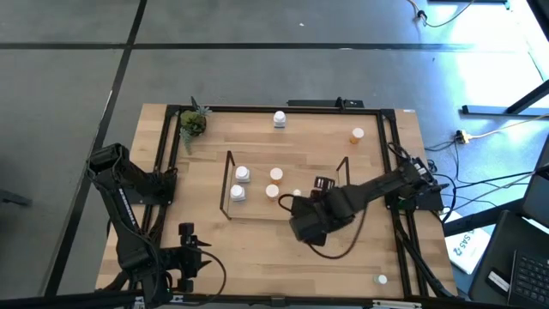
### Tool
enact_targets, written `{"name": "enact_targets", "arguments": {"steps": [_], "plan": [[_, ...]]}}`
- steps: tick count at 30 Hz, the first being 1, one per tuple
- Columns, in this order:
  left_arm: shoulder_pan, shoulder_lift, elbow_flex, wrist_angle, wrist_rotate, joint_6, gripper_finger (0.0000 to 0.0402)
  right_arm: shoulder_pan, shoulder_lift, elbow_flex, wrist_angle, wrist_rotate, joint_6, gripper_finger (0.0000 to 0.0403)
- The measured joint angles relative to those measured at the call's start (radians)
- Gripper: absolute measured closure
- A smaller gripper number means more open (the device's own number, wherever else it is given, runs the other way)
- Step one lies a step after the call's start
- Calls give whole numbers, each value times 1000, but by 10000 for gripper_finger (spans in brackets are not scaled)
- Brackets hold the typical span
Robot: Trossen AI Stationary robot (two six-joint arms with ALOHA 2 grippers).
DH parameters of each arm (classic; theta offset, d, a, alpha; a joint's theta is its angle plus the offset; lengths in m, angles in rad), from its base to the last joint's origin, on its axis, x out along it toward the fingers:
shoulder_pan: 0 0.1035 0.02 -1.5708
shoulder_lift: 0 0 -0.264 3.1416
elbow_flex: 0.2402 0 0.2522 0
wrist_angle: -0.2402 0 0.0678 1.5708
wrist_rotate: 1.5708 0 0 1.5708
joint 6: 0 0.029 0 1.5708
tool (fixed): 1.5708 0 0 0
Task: Pick and place medicine bottles onto shelf by color
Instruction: Put the white pill bottle on the shelf aligned with the other white pill bottle
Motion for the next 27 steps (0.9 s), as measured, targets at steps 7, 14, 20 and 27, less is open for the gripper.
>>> {"name": "enact_targets", "arguments": {"steps": [7,14,20,27], "plan": [[35,-14,0,-37,-38,3,198,86,0,83,-6,211,-19,223],[134,-140,0,-151,-50,11,198,107,0,84,-7,359,-111,223],[278,-341,0,-187,-63,188,198,50,-52,84,-7,328,-168,223],[555,-557,0,-165,-43,506,198,-16,-155,84,20,285,-159,223]]}}
